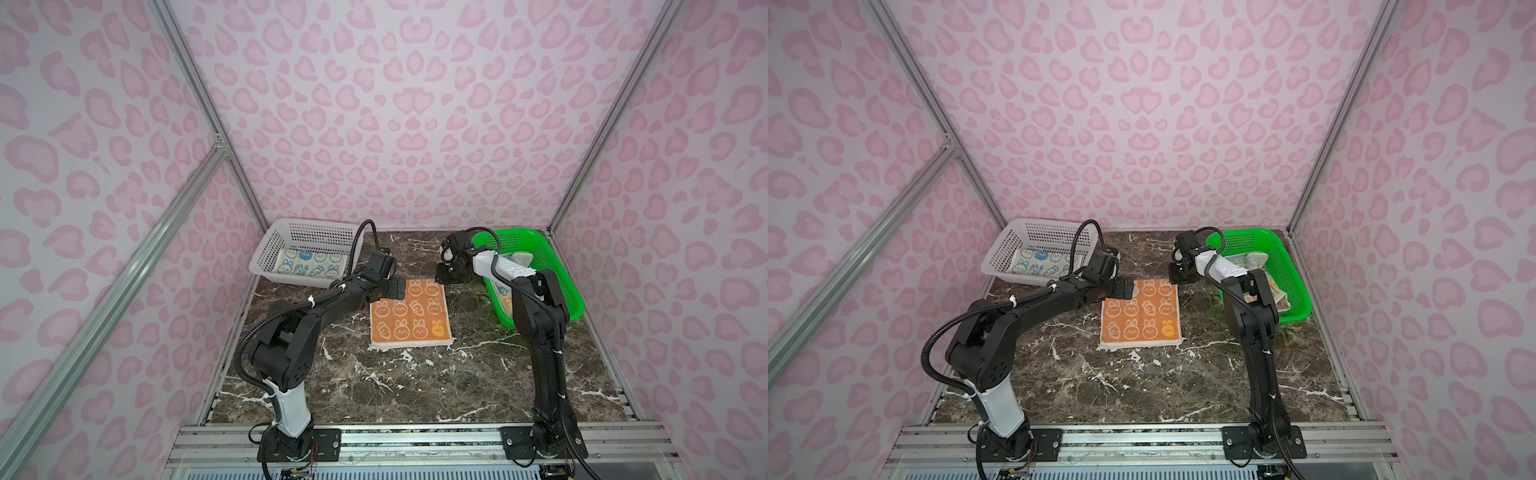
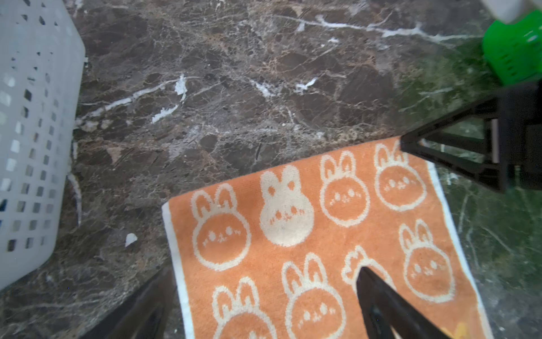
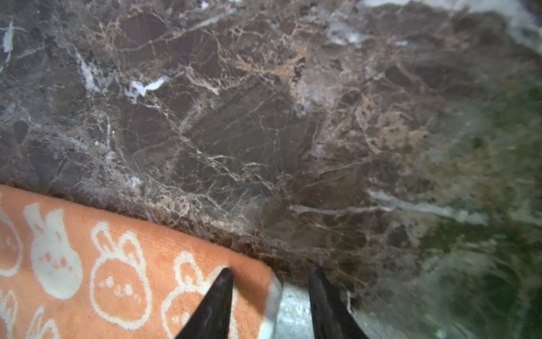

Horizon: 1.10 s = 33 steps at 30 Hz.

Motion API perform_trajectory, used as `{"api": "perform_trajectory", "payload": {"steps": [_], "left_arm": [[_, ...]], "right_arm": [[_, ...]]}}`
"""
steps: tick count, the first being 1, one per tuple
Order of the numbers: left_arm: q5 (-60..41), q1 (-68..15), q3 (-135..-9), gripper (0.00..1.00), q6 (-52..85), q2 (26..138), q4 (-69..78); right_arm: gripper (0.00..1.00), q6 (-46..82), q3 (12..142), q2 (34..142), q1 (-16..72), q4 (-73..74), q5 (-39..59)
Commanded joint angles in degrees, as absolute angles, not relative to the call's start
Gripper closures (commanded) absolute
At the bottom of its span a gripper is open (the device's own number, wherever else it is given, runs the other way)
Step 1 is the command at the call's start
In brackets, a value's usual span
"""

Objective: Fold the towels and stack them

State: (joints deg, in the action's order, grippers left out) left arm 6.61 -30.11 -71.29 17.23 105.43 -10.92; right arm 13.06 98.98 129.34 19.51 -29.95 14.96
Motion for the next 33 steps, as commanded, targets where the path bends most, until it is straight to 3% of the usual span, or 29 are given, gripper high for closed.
{"api": "perform_trajectory", "payload": {"steps": [1,8,12,17,21,33], "left_arm": [[8.9,-30.1,-73.6,0.02,16.3,107.5,-14.1],[9.5,-30.0,-75.9,0.02,15.2,109.2,-16.6],[10.1,-28.9,-76.7,0.03,16.1,110.4,-18.2],[3.6,-25.1,-76.8,0.01,18.2,112.4,-18.4],[1.3,-23.3,-78.0,0.08,18.3,114.4,-17.7],[2.3,-22.1,-85.3,0.27,17.5,121.2,-21.2]], "right_arm": [[0.56,13.3,97.3,129.3,19.6,-30.4,15.6],[0.65,13.3,96.7,129.6,19.6,-30.1,16.3],[0.76,13.5,96.9,129.6,19.5,-30.0,16.9],[0.92,13.1,97.1,129.2,19.4,-30.4,16.8],[1.00,12.8,97.4,129.3,19.3,-30.6,17.1],[1.00,12.2,96.9,129.0,19.3,-30.7,17.1]]}}
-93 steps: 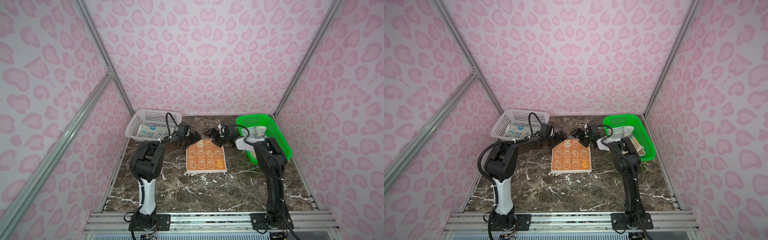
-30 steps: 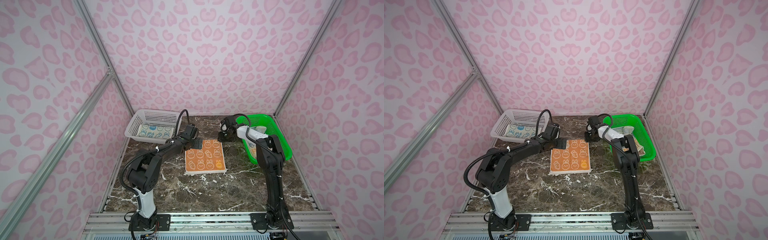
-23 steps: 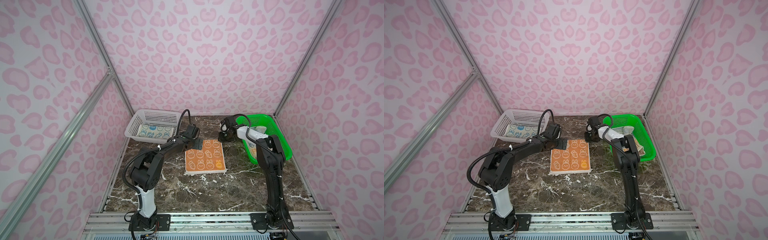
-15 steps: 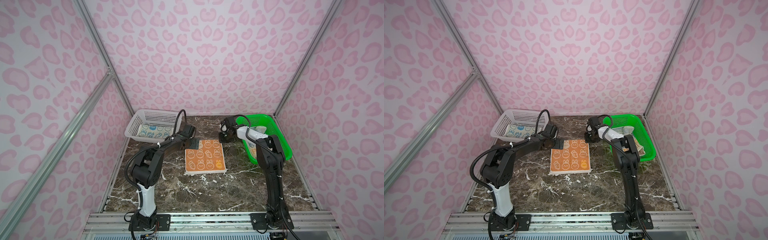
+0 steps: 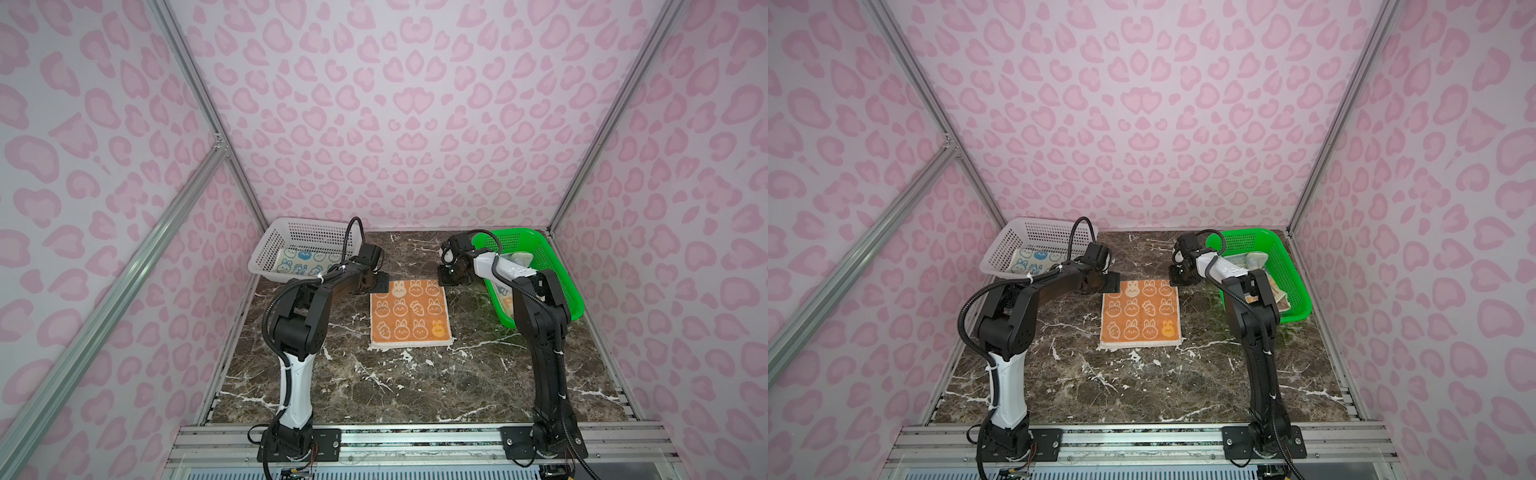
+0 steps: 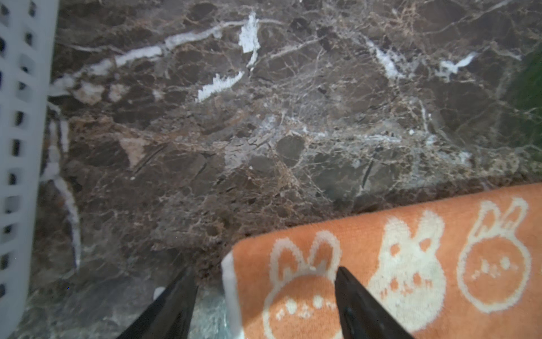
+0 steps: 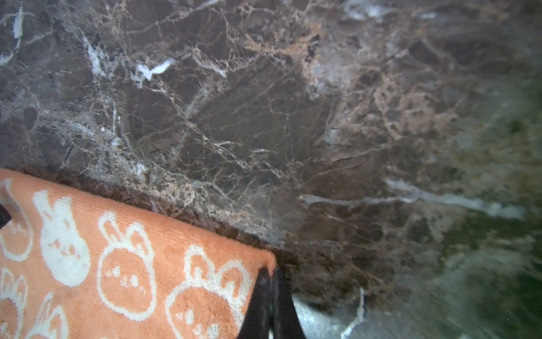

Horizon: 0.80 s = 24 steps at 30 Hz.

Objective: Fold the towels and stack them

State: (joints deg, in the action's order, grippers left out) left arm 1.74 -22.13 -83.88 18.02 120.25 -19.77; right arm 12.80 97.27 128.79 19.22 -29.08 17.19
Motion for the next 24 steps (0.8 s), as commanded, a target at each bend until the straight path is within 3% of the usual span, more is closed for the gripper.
{"api": "perform_trajectory", "payload": {"steps": [1,7,24], "left_arm": [[2.5,-22.1,-85.7,0.28,17.3,121.7,-21.5],[2.6,-22.1,-87.0,0.40,16.7,122.8,-21.8],[4.1,-22.0,-87.2,0.63,15.7,123.9,-23.8]], "right_arm": [[1.00,12.3,96.9,128.9,19.3,-30.7,17.1],[1.00,12.2,96.7,128.6,19.2,-31.1,16.5],[1.00,12.1,96.1,128.1,19.2,-30.9,16.4]]}}
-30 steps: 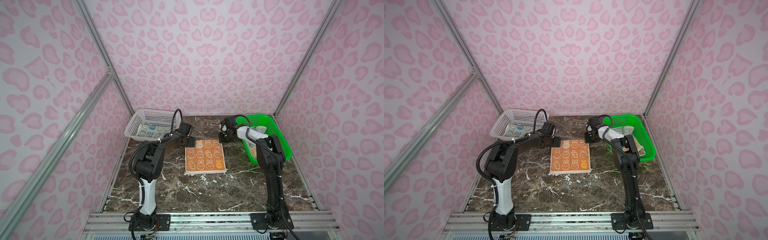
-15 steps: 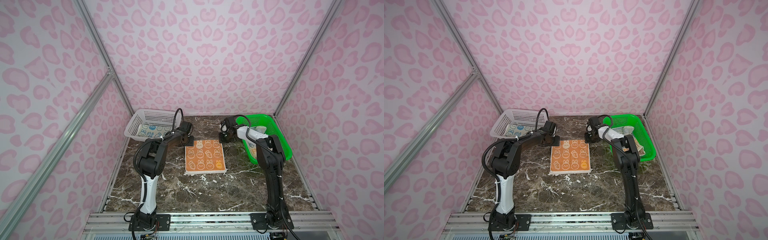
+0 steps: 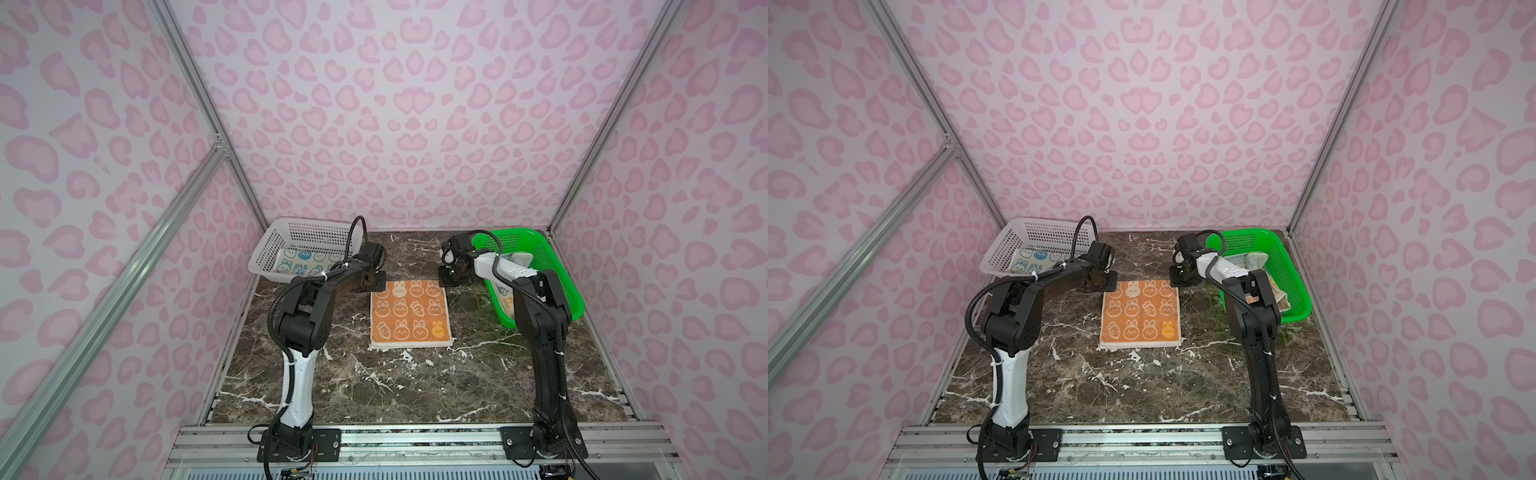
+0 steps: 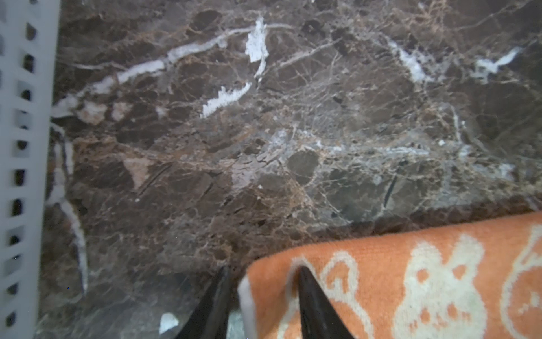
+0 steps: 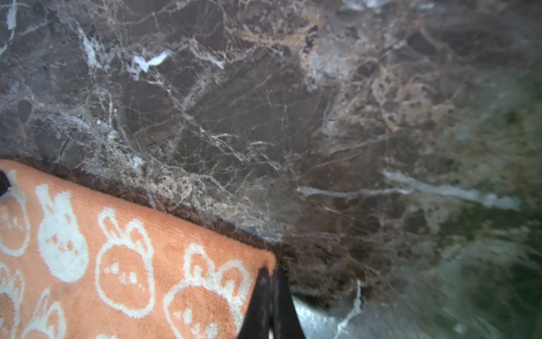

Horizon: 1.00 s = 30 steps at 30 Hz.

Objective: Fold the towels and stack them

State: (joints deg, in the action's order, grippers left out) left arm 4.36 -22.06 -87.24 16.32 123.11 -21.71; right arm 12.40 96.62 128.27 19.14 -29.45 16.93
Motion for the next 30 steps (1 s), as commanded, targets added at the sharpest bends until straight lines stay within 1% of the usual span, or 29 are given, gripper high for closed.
{"api": "perform_trajectory", "payload": {"steps": [1,2,4,7,13,17,20,30], "left_arm": [[4.1,-22.0,-87.2,0.63,15.7,123.9,-23.8],[3.8,-22.0,-87.1,0.68,15.6,123.9,-23.8],[3.3,-22.0,-86.9,0.72,15.6,124.0,-23.6],[2.7,-22.1,-86.7,0.77,15.7,124.2,-23.5],[2.2,-22.1,-86.4,0.83,15.7,124.4,-23.5],[2.8,-22.0,-86.7,0.89,15.5,124.5,-23.7],[2.6,-21.9,-87.1,0.96,15.2,124.1,-23.8],[-1.8,-20.6,-82.7,0.96,15.7,117.8,-18.6]], "right_arm": [[1.00,12.1,96.0,128.1,19.2,-30.9,16.4],[1.00,12.0,96.0,128.0,19.2,-30.9,16.4],[1.00,12.1,96.0,127.8,19.2,-31.0,16.3],[1.00,12.1,96.0,127.7,19.2,-31.0,16.3],[1.00,12.1,95.9,127.5,19.1,-31.0,16.3],[1.00,12.0,95.9,127.0,19.1,-31.0,16.4],[1.00,12.4,95.6,126.1,18.8,-30.8,17.4],[1.00,13.5,93.2,122.3,17.8,-30.0,20.2]]}}
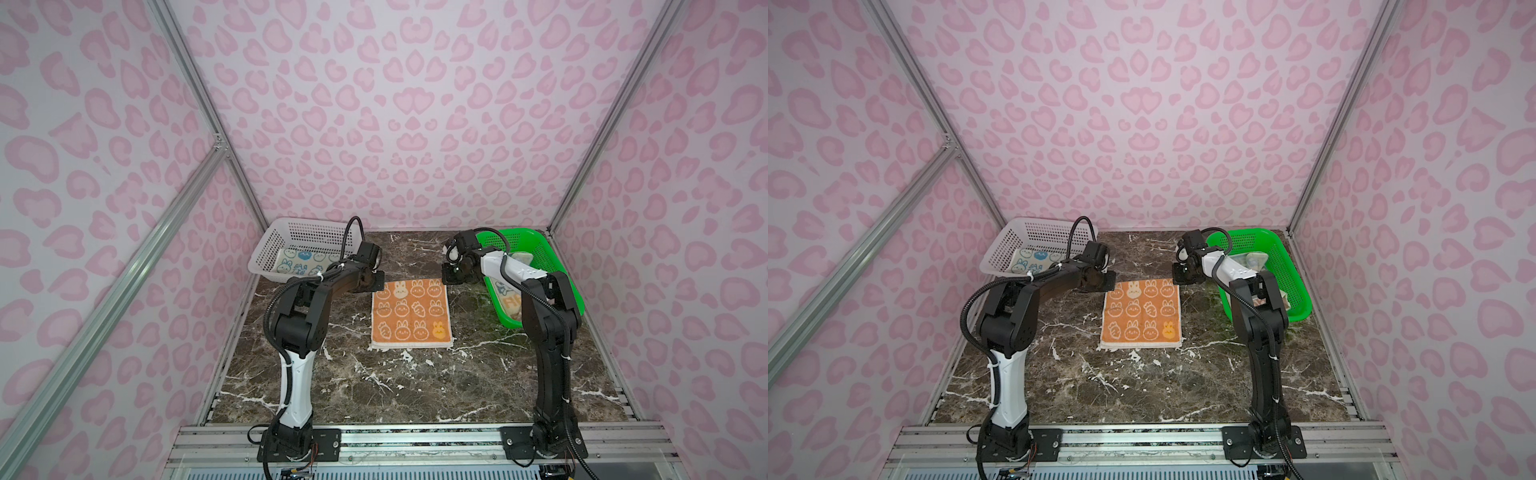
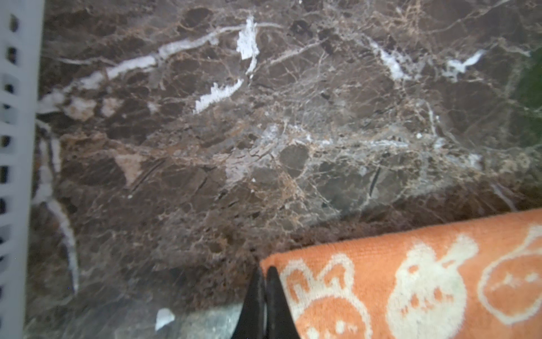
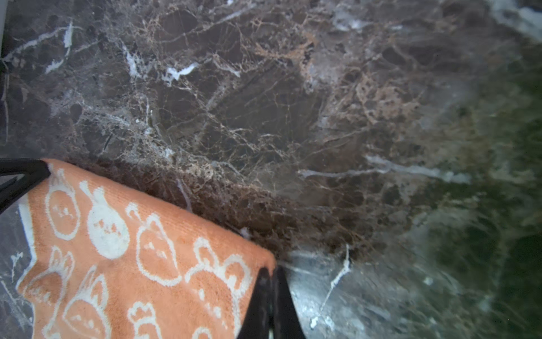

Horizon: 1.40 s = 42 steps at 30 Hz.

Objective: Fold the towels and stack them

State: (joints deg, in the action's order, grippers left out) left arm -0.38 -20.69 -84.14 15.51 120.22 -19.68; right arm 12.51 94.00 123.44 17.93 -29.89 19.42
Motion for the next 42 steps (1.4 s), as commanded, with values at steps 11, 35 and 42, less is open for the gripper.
{"api": "perform_trajectory", "payload": {"steps": [11,35,42], "left_arm": [[-2.1,-21.0,-74.5,0.96,16.2,109.8,-14.1],[1.0,-25.5,-57.7,0.96,20.5,93.8,-9.9],[1.2,-26.2,-54.6,0.96,21.6,91.6,-9.1]], "right_arm": [[1.00,14.3,87.5,115.6,17.8,-29.6,21.2],[1.00,18.1,67.8,100.5,20.0,-25.8,21.5],[1.00,19.3,61.3,96.6,21.1,-23.8,21.6]]}}
